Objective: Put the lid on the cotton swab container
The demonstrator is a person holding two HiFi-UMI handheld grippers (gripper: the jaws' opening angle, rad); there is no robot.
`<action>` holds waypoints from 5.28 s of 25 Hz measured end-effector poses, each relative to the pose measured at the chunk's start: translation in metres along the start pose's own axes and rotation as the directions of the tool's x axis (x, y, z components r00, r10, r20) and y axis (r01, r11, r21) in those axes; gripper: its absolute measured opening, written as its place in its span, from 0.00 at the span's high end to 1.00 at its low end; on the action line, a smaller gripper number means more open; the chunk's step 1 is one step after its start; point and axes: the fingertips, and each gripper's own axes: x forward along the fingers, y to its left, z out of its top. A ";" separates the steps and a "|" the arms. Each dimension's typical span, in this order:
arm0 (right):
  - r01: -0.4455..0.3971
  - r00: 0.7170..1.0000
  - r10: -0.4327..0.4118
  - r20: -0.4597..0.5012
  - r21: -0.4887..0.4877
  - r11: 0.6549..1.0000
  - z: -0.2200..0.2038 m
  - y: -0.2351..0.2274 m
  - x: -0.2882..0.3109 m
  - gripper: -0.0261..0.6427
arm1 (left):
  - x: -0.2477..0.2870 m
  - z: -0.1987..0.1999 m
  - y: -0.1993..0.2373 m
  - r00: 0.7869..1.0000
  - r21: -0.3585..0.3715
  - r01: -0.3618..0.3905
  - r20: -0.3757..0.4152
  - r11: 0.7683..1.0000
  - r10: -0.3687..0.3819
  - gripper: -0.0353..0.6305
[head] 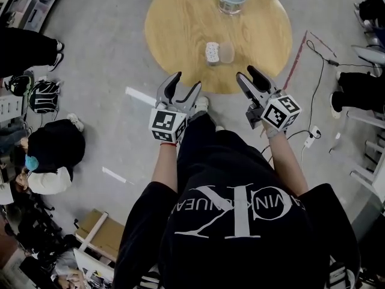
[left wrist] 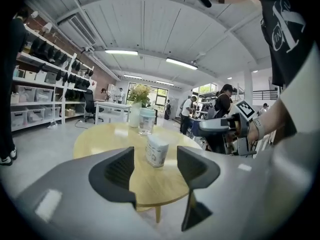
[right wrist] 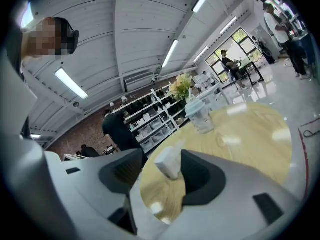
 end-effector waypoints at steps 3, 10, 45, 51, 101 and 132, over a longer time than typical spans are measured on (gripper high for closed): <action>0.004 1.000 -0.004 -0.007 0.011 1.000 0.001 -0.004 0.012 0.65 | 0.015 0.000 0.002 0.999 0.011 0.035 -0.018 0.999 -0.035 0.56; 0.015 1.000 -0.014 -0.019 0.056 0.998 -0.001 -0.010 0.024 0.65 | 0.043 -0.010 -0.016 0.985 0.098 0.149 -0.100 0.984 -0.139 0.53; -0.013 0.998 0.015 -0.059 0.027 1.000 0.015 -0.003 0.070 0.79 | 0.107 -0.037 -0.016 0.943 0.219 0.259 -0.269 0.941 -0.197 0.52; -0.042 0.996 0.043 -0.074 0.010 0.999 0.014 0.000 0.076 0.80 | 0.108 -0.039 -0.016 0.942 0.216 0.256 -0.275 0.942 -0.192 0.52; -0.118 0.886 -0.073 -0.457 -0.376 0.919 -0.020 0.022 0.115 0.92 | 0.107 -0.037 -0.018 0.951 0.203 0.227 -0.259 0.952 -0.171 0.53; -0.037 0.976 -0.003 -0.217 -0.178 0.983 0.020 0.013 0.100 0.92 | 0.080 -0.006 -0.015 0.975 0.137 0.203 -0.122 0.970 -0.187 0.53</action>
